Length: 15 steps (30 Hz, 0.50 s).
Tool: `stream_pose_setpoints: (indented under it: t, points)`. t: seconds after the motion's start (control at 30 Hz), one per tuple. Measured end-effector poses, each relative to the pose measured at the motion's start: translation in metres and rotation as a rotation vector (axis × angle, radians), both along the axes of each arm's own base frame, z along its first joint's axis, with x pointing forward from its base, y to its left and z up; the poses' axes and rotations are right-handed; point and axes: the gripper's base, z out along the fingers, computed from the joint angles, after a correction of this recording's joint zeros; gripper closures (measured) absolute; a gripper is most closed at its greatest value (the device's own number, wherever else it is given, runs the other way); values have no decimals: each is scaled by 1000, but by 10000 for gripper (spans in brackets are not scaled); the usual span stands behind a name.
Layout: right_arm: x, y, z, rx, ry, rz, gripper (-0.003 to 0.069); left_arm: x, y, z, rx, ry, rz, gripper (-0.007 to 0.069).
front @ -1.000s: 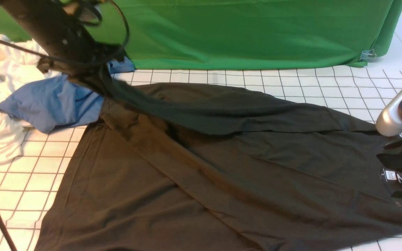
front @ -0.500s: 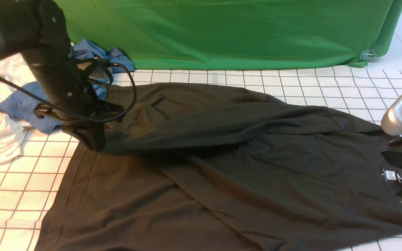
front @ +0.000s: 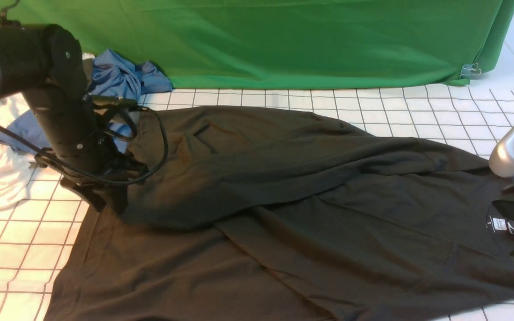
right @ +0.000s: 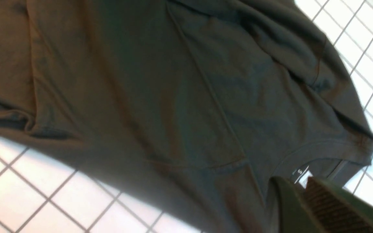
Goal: Fold a long-sleeved shirt over a white checkered tablecloth.
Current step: 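Fold the left side of the dark shirt inward over its body with the left gripper, then grasp the near edge of the shirt at its hem and shoulder corners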
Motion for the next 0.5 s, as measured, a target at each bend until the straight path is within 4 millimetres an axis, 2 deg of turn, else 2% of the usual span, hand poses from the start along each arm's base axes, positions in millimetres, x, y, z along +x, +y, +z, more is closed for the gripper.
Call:
stream_pose_setpoints:
  t: [0.03,0.1,0.13,0.2,0.33,0.4,0.5]
  points:
    - [0,0,0,0,1,0,521,0,0,1,1,-1,-2,311]
    - [1,0,-1,-1,11,-5,521,-8,-3,13,24,-1,-37,191]
    - [1,1,-2,1,16,-8,521,-10,-3,16,38,-4,-46,179]
    - [3,4,-5,10,46,-12,521,-22,-14,34,95,-38,-115,141]
    - [5,9,-8,2,92,2,521,-56,-43,49,116,-76,-268,137]
    - [3,13,-9,-8,105,31,521,-80,-54,43,113,-43,-351,139]
    - [-3,21,-10,-24,122,87,510,-115,-53,17,136,37,-455,139]
